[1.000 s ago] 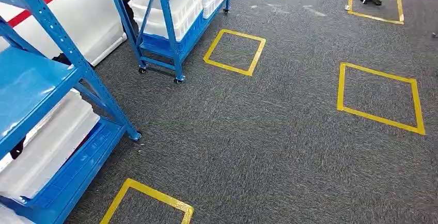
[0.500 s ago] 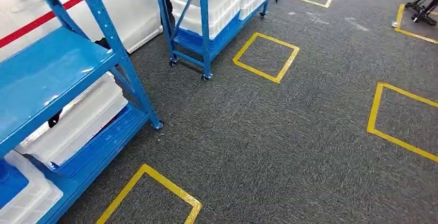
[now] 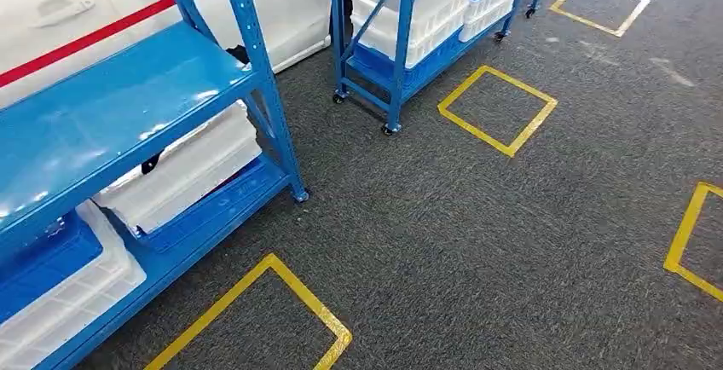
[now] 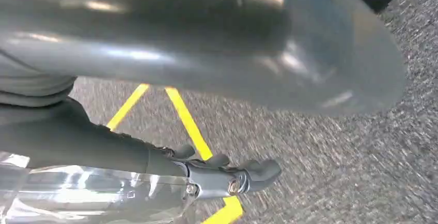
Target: Take the parts from the cabinet and place them on the table.
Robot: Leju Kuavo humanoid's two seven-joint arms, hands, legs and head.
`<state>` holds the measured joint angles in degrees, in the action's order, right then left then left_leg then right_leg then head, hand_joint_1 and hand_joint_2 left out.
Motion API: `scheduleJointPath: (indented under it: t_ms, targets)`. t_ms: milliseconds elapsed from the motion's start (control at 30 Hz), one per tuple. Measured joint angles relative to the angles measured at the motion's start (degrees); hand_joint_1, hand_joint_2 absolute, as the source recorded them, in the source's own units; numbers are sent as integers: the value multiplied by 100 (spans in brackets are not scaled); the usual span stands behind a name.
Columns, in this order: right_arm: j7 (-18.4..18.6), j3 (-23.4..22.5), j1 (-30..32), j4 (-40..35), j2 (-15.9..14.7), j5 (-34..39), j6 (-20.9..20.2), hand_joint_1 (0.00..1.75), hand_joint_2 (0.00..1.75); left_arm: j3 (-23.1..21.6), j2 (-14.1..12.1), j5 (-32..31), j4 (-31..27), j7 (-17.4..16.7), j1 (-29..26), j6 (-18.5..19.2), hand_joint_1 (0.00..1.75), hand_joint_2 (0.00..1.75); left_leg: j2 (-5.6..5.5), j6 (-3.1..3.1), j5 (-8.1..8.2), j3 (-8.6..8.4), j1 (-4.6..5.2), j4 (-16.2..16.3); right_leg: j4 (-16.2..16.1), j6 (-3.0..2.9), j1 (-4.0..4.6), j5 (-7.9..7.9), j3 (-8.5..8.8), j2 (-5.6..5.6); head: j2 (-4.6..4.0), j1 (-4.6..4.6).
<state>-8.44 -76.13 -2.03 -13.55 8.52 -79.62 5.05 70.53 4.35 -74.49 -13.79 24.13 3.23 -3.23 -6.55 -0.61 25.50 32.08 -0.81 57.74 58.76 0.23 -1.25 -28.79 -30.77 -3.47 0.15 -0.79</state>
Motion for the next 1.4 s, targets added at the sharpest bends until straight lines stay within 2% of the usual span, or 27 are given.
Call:
scheduleJointPath:
  t_ms: [67,100,133,167,233,267,300,367,400,433,567,600,633,667,733,767,833,900,933,967,1067,1100,1133,1200,1267,1333,1400]
  targets:
    - [-11,2,-14,0,2,0,-6,0,0,0,0,-7,0,0,-33,0,0,0,-123,-91,-27,35,-25,-34,-49,-92,-12,34,14,122,0,2]
    - [-13,2,-14,0,9,0,-22,0,0,0,0,-7,0,2,-39,0,0,0,23,-96,9,36,-35,13,-84,-140,-29,65,22,206,0,7]
    - [-20,2,-11,0,7,0,-20,0,0,0,9,-11,0,4,-51,6,0,0,335,-107,161,110,-9,195,-94,-175,-10,69,22,256,0,41]
    - [-20,2,-1,0,7,0,-20,0,0,0,7,-11,0,4,-38,7,0,0,504,-119,424,299,-14,592,-93,-213,9,68,10,338,0,70]
    - [-20,2,27,0,9,0,-20,0,0,0,7,-11,0,5,-8,7,0,0,580,-141,851,696,-16,1490,-90,-233,52,58,-4,522,0,66]
    - [-20,2,27,0,7,0,-20,0,0,0,9,-13,0,4,-11,9,0,0,592,-147,886,781,-17,1713,-84,-240,62,54,-12,606,0,66]
    - [-20,2,26,0,7,0,-20,0,0,0,9,-15,0,4,-23,11,0,0,605,-145,788,722,-16,1639,-79,-243,68,49,-10,679,0,63]
    - [-20,2,18,0,9,-2,-22,0,0,0,7,-15,0,4,-37,15,0,0,691,-117,370,278,-13,858,-60,-229,73,31,4,811,0,68]
    - [-20,2,15,0,11,-2,-31,0,0,0,7,-15,0,4,-29,15,0,0,881,-79,161,-33,-1,313,-48,-211,78,17,18,880,0,68]
    - [-20,2,16,0,11,-2,-28,0,0,0,7,-15,0,7,-9,15,0,0,1168,-25,219,-143,48,34,-34,-183,105,-1,26,940,0,68]
    - [-22,2,-35,0,13,-4,-28,0,0,0,7,-22,0,11,-36,15,0,0,896,93,157,-101,88,-4,-72,-49,104,-4,96,1145,2,55]
    - [-20,4,-34,0,11,-9,-28,0,0,0,7,-24,0,11,-41,15,0,0,837,147,91,-177,10,-72,-52,12,92,-47,102,1035,0,50]
    - [-24,4,-23,0,9,-11,-28,0,0,0,20,-35,0,15,-35,15,0,0,789,176,67,-159,14,-89,89,27,74,-183,47,694,2,28]
    - [-22,4,-19,0,9,-13,-29,0,0,0,22,-44,0,17,-19,20,0,0,734,211,45,-133,14,-88,442,29,64,-430,-129,493,0,20]
    - [-22,4,5,0,9,-15,-33,0,0,-2,22,-52,0,22,5,33,0,0,596,229,33,-94,22,-84,1342,44,49,-845,-566,382,0,18]
    - [-20,4,9,0,7,-15,-35,0,0,-2,22,-55,0,24,4,41,0,0,508,225,30,-81,22,-73,1643,51,50,-893,-725,370,0,13]
    - [-20,4,12,0,4,-22,-44,0,0,-2,24,-55,0,24,-10,52,0,0,335,213,27,-91,19,-58,1376,50,35,-545,-632,359,0,13]
    - [-20,4,16,0,-7,-35,-44,0,0,-2,35,-57,0,24,-9,63,0,0,179,180,42,-100,13,-26,446,28,12,-6,-214,217,0,11]
    - [-20,4,30,0,-11,-37,-44,0,0,-2,44,-57,0,24,-11,66,0,0,113,156,50,-72,8,-7,78,7,-11,77,-78,-58,0,9]
    - [-20,4,26,0,-13,-39,-44,0,0,-2,52,-57,0,24,6,68,0,0,54,106,72,-35,47,61,-2,6,-1,41,-50,-126,2,24]
    - [-20,7,-7,-2,-15,-50,-46,0,0,-2,52,-59,0,33,-26,68,0,0,-120,-9,27,12,12,-5,19,-61,49,47,-44,64,0,22]
    - [-20,9,-11,-2,-11,-52,-46,0,0,-2,44,-63,0,33,-33,68,0,0,-125,-42,49,11,12,28,-51,-119,-18,82,-28,147,0,15]
    - [-20,9,-4,-2,-18,-55,-48,0,0,-2,52,-66,0,35,-36,66,0,0,202,-56,150,56,28,157,-76,-155,-6,89,-8,223,0,37]
    - [-20,7,20,-2,-17,-59,-48,0,0,-4,57,-70,0,35,0,68,0,0,536,-90,617,428,17,927,-72,-215,26,80,-15,384,0,107]
    - [-20,9,33,-2,-17,-66,-50,0,0,-4,57,-70,0,35,9,68,0,0,596,-120,917,798,7,1717,-68,-232,51,65,-16,559,0,107]
    - [-20,9,24,-2,-17,-68,-50,0,0,-2,57,-70,0,33,-19,68,0,0,626,-122,714,728,5,1606,-57,-227,54,49,-8,701,0,109]
    - [-20,9,12,-2,-15,-70,-50,0,0,-2,55,-70,0,33,-25,68,0,0,746,-89,215,205,8,611,-44,-196,54,18,26,837,0,109]
